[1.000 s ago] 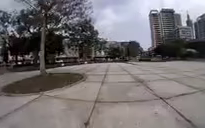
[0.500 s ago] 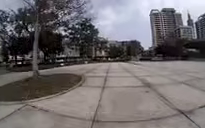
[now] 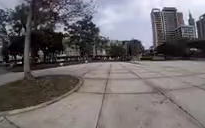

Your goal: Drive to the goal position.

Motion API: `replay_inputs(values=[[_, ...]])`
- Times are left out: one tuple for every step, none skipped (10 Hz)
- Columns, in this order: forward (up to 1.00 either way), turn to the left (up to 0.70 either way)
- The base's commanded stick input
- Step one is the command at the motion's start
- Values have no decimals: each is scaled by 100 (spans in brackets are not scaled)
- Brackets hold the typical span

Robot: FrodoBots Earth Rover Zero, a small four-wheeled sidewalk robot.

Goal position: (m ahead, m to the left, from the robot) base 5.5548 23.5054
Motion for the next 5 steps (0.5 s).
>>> replay_inputs(values=[[85,0],[85,0],[85,0],[85,0],[85,0]])
